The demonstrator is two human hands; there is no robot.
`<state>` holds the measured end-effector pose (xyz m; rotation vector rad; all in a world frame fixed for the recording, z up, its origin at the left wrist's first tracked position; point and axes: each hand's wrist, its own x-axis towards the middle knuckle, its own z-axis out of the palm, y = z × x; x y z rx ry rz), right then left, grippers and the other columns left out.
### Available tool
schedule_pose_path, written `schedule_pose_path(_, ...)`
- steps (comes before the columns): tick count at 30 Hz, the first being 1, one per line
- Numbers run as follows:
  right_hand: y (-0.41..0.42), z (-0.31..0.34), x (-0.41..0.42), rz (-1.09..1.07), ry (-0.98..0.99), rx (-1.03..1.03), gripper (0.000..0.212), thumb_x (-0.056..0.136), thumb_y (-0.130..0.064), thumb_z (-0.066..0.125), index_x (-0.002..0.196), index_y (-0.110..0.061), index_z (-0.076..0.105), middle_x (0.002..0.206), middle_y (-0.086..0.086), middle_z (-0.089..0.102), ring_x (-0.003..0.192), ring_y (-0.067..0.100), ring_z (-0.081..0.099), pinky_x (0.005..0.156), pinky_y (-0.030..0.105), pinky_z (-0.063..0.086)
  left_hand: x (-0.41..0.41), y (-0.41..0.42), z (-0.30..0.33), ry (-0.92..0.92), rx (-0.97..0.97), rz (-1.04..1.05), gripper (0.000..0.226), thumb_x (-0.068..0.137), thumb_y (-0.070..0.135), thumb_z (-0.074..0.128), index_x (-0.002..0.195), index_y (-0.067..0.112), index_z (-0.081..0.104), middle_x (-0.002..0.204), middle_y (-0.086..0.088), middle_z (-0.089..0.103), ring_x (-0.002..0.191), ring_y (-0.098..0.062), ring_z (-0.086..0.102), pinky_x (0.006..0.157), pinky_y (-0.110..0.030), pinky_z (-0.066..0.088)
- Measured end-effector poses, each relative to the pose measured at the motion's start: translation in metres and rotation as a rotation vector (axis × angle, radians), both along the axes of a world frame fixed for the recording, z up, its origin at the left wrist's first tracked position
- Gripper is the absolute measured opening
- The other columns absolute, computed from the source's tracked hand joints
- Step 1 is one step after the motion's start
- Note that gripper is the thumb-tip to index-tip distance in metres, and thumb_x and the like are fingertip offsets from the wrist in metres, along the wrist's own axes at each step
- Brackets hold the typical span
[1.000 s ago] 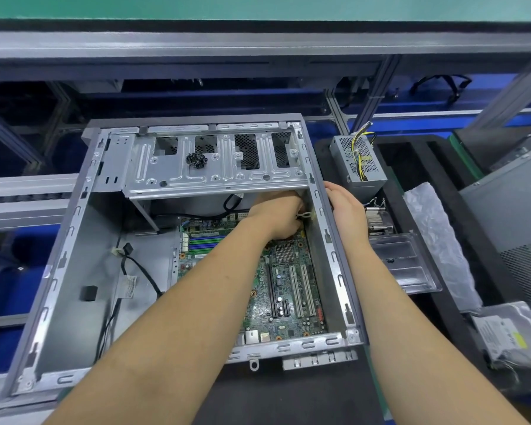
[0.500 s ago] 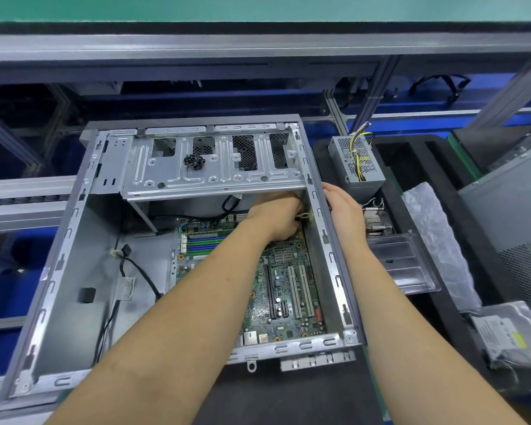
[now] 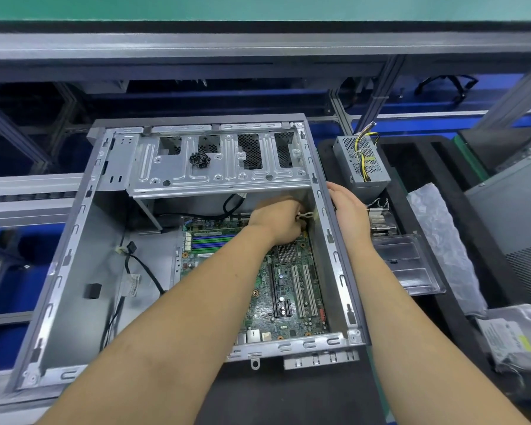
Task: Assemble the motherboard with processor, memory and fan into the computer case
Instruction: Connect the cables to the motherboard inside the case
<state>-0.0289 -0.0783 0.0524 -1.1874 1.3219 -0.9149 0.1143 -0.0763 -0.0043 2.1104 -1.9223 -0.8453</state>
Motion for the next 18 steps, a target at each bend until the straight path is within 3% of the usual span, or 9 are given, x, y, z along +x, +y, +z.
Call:
schedule_pose_path(4, 0.0004, 0.0005, 0.0002, -0.002, 0.006, 0.005, 0.022, 0.101, -0.016, 0.053, 0.105, -0.026, 0.072, 0.098, -0.014, 0.07, 0.068, -0.017, 0.06, 0.055, 0.002, 0.041, -0.0052, 0.001, 0.0006, -0.043, -0.03, 0.026, 0.024, 0.087, 0.034, 0.058, 0.11, 0.03, 0.067, 0.11, 0.005, 0.067, 0.098, -0.024, 0.064, 0.086, -0.039, 0.055)
schedule_pose_path(12, 0.0004, 0.0004, 0.0001, -0.017, -0.009, 0.008, 0.022, 0.099, -0.014, 0.054, 0.105, -0.022, 0.073, 0.094, -0.013, 0.071, 0.062, -0.016, 0.06, 0.053, 0.004, 0.041, -0.0113, -0.0004, 0.0003, -0.074, 0.008, 0.033, 0.034, 0.085, 0.028, 0.058, 0.118, 0.031, 0.065, 0.113, 0.001, 0.068, 0.101, -0.029, 0.064, 0.089, -0.04, 0.055)
schedule_pose_path(16, 0.0014, 0.0023, 0.0011, -0.01, -0.009, 0.007, 0.022, 0.1, -0.015, 0.054, 0.108, -0.021, 0.073, 0.094, -0.01, 0.071, 0.062, -0.014, 0.06, 0.052, 0.004, 0.041, -0.0087, -0.002, 0.0002, -0.037, 0.04, 0.063, 0.021, 0.087, 0.032, 0.058, 0.107, 0.036, 0.062, 0.108, 0.001, 0.069, 0.099, -0.028, 0.065, 0.088, -0.038, 0.054)
schedule_pose_path(18, 0.002, 0.0023, 0.0005, -0.011, -0.011, 0.007, 0.022, 0.099, -0.014, 0.054, 0.106, -0.022, 0.073, 0.093, -0.01, 0.072, 0.061, -0.013, 0.06, 0.051, 0.004, 0.041, -0.0056, -0.0035, 0.0002, -0.032, 0.034, 0.048, 0.027, 0.088, 0.032, 0.058, 0.115, 0.034, 0.063, 0.114, 0.002, 0.068, 0.102, -0.028, 0.065, 0.09, -0.038, 0.053)
